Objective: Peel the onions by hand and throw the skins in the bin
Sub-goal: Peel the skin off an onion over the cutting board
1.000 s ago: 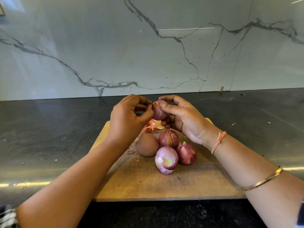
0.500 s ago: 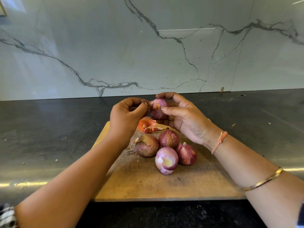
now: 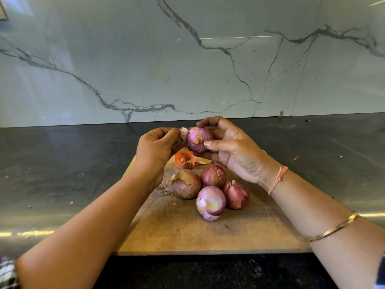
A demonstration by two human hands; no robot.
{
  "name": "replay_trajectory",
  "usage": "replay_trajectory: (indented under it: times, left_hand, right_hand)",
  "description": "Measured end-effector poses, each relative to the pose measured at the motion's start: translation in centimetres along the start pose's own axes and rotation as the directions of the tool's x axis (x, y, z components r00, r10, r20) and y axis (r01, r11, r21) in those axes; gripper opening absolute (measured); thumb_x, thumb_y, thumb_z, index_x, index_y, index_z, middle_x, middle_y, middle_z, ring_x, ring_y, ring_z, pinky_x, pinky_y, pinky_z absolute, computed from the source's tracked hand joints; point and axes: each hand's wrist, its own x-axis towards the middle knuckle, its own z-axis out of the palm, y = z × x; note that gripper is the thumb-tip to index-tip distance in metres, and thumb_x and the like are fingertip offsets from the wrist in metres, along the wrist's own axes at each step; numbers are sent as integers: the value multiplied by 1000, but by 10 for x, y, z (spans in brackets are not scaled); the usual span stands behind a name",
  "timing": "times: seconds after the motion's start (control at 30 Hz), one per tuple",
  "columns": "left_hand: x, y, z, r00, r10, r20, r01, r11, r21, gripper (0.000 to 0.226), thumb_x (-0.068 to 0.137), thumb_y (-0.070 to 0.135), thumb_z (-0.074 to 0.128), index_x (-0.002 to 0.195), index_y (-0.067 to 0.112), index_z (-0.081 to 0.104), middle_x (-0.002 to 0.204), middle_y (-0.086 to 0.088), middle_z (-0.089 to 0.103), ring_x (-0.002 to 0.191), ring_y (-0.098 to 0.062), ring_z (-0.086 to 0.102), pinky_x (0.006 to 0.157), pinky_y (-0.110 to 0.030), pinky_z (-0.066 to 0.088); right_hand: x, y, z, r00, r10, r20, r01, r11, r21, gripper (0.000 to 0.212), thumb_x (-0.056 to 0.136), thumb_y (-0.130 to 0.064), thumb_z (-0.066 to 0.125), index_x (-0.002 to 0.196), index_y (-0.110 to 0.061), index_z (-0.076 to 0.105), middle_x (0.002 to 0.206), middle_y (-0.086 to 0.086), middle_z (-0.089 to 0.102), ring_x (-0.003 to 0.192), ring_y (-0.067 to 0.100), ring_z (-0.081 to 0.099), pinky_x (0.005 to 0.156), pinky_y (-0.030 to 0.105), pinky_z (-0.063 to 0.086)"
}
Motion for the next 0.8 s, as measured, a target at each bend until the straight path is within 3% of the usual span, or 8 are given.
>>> replay_trajectory:
  times: [0.13,0.3,0.4,0.53,0.6,0.7,0.8]
  left_hand:
    - [0,-1,-1,1000,-10,-5,10,1000,14,12,90,1,57,81,2,66,73,-8,67,62,-9,66,67,-20,57]
    - [6,-5,-10,997,28,-77,-11,979,203,9,90,7,60,84,5,67,75,-6,69,61,-5,67,65,-19,56]
    - [12,-5,-17,983,109,-150,-46,926,374,12,90,12,61,79,13,66,72,-2,69,70,-13,69,78,-34,57]
    - [3,-2,-13,979,200,-35,-155,847,508,15,86,15,62,73,18,66,63,1,68,72,-17,70,82,-43,57]
    - [-2,-3,-9,978,209,22,-192,845,500,16,87,18,61,73,15,68,63,0,70,71,-19,70,80,-45,57]
    - [-9,0,-4,978,183,99,-206,916,343,27,91,33,60,75,13,68,69,-2,71,71,-20,69,75,-38,59]
    - [-13,2,-2,965,188,184,-233,934,272,30,77,43,65,85,14,67,77,-2,71,75,-19,69,69,-31,58]
  right_hand:
    - [0,0,-2,1000,8,25,-8,1000,11,34,85,14,51,108,-11,56,109,11,64,94,25,66,85,37,56]
    - [0,-2,-2,999,20,50,-22,999,33,33,85,11,51,109,-11,57,112,14,62,90,25,67,80,35,57]
    - [-1,-7,-3,999,10,41,-14,996,94,32,84,4,51,111,-13,57,104,13,63,84,28,67,74,33,56]
    - [-1,-9,-2,997,51,-59,-47,997,55,25,85,-10,55,109,-17,58,104,13,61,75,21,62,63,25,49]
    - [1,-7,-3,992,74,-101,-73,997,14,20,87,-12,53,106,-18,60,102,11,61,77,19,60,62,24,47]
    - [3,-4,-3,987,77,-139,-81,996,-21,17,92,-9,51,104,-16,61,96,7,63,77,15,60,66,27,46]
    - [3,-3,-2,985,74,-156,-77,997,-17,16,93,-8,51,103,-15,62,89,4,66,72,13,62,66,26,47]
